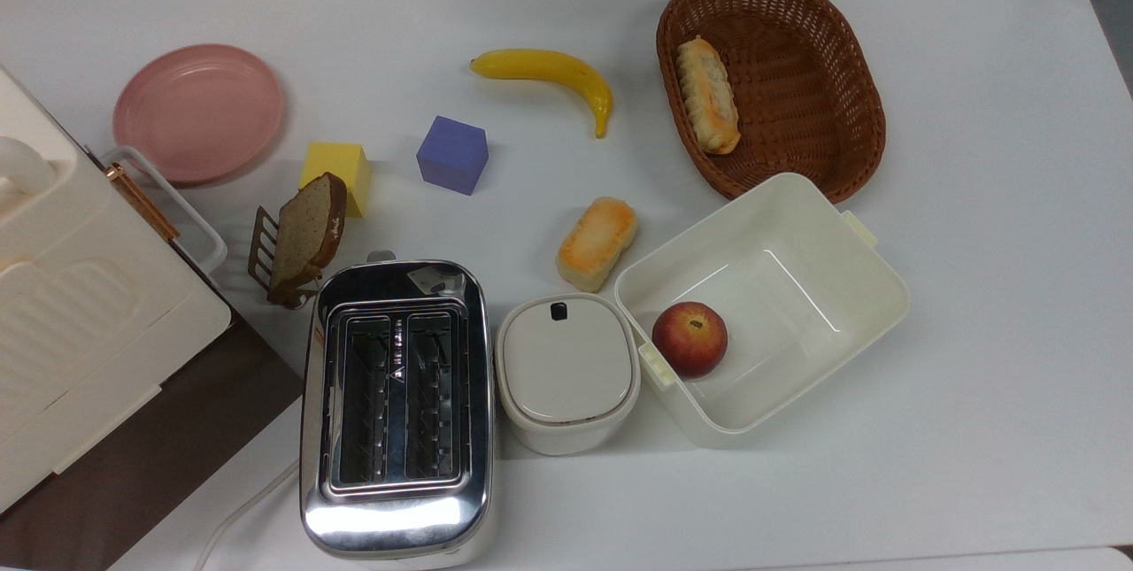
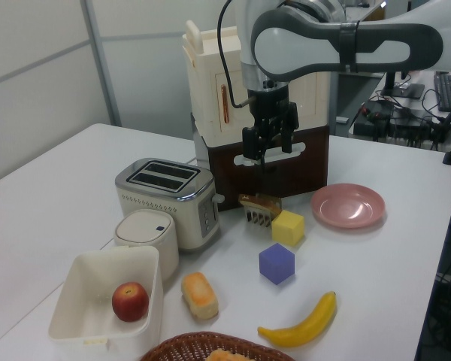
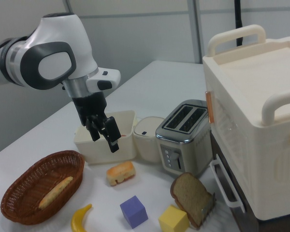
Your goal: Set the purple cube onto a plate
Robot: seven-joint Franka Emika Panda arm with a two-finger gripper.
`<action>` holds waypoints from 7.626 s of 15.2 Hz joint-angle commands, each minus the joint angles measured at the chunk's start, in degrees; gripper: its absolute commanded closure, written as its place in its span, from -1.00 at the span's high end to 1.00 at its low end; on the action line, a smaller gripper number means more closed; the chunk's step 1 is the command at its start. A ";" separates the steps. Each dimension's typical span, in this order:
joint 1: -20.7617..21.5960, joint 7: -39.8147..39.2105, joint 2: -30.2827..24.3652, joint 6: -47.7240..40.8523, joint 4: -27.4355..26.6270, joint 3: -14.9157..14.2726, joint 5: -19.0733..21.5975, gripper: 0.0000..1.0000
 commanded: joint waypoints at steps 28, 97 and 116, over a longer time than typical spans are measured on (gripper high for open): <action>-2.44 7.35 -10.13 26.25 -30.83 -0.20 0.68 1.00; -20.82 -3.45 6.40 41.93 -24.95 -11.54 -1.70 -0.74; -18.02 -2.67 5.01 40.01 -24.87 -9.44 -2.05 1.00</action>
